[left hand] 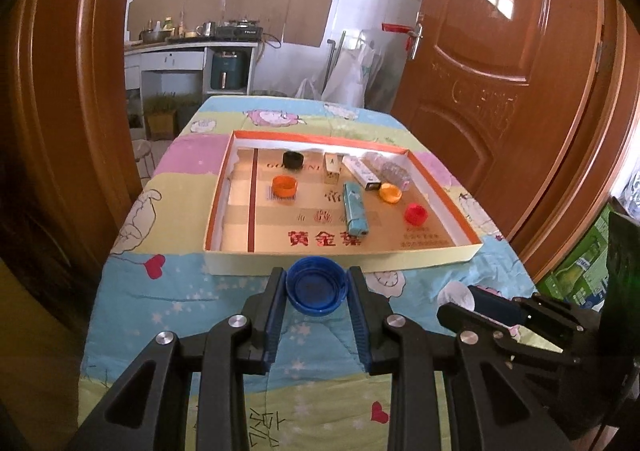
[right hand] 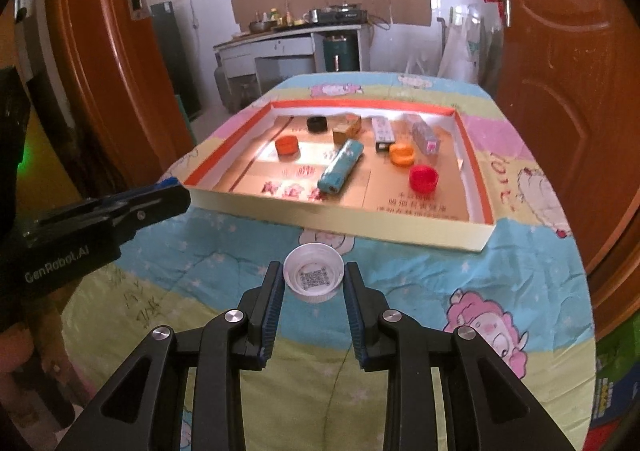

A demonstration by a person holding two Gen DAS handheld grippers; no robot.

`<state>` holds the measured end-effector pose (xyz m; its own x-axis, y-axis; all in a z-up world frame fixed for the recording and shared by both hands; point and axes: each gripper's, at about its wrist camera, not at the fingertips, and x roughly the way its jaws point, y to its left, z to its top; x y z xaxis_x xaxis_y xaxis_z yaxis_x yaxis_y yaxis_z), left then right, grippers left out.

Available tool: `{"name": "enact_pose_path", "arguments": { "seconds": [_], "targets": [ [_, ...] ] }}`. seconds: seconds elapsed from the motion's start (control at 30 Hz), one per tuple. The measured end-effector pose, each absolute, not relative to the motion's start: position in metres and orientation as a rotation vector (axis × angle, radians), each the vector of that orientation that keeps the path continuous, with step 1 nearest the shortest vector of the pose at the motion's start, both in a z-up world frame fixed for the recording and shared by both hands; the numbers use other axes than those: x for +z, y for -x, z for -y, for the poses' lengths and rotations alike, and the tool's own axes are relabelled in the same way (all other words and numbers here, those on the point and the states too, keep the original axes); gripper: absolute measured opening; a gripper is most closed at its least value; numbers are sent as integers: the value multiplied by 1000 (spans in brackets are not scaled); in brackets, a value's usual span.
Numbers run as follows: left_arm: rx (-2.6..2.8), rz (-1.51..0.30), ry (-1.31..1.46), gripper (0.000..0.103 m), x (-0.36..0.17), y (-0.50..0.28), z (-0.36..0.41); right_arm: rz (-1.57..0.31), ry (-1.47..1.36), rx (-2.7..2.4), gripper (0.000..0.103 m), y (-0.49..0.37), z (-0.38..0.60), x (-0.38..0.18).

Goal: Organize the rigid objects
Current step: 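Carry the white cap in the right tool into the box while the left tool carries the blue cap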

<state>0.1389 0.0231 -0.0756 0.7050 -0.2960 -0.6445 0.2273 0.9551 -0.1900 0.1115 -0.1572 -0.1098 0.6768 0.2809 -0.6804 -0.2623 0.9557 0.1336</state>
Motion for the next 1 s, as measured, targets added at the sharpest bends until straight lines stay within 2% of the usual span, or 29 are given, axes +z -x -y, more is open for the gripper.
{"name": "enact_pose_path", "arguments": {
  "seconds": [0.5, 1.0],
  "targets": [
    [-283, -697, 106, 31, -61, -156, -24, -688, -37, 292, 31, -128, 164, -67],
    [-243, -722, 92, 31, -65, -185, -22, -692, -30, 302, 31, -162, 159, -68]
  ]
}}
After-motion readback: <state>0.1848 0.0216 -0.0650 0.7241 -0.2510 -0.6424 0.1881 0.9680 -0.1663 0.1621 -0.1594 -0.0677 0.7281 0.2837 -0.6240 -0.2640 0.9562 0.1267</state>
